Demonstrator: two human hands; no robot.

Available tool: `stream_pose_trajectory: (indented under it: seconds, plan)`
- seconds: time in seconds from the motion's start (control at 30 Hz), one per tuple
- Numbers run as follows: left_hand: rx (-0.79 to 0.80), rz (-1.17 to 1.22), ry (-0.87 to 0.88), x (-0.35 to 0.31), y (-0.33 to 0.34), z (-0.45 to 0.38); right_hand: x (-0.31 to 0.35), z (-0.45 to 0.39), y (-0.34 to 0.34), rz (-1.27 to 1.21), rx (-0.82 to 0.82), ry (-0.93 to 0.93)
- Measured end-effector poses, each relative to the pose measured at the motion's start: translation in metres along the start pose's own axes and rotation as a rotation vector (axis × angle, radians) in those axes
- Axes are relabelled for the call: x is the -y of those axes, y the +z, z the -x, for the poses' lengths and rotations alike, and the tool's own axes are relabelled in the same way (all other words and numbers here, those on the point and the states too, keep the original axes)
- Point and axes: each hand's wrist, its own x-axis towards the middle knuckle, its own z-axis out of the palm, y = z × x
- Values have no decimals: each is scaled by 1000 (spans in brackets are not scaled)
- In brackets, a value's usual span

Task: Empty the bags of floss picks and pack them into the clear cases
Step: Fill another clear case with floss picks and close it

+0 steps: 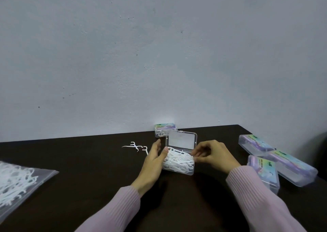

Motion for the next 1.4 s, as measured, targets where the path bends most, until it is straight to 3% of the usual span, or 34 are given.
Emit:
stream_pose_trajectory:
  seconds: [0.23, 0.4, 0.53, 0.77, 1.0, 1.2, 1.4]
  plan:
    - [116, -52, -38, 2, 6, 0, -2, -1, 9, -22, -80, -6]
    - [177, -232, 49, 6, 7, 2, -1, -1, 9, 2, -61, -14]
    - [132, -271, 131, 8, 6, 4, 0, 0, 1, 20, -59, -11]
    - [19, -331, 120, 10, 13, 3, 2, 1, 2, 23, 14, 5]
    - [131, -323, 57, 5, 18, 4, 3, 1, 5, -5, -45, -4]
    - [217, -171, -22, 4, 15, 3, 0, 1, 4, -43, -63, 4]
    - [230, -195, 75, 6, 7, 6, 3, 0, 6, -41, -64, -10]
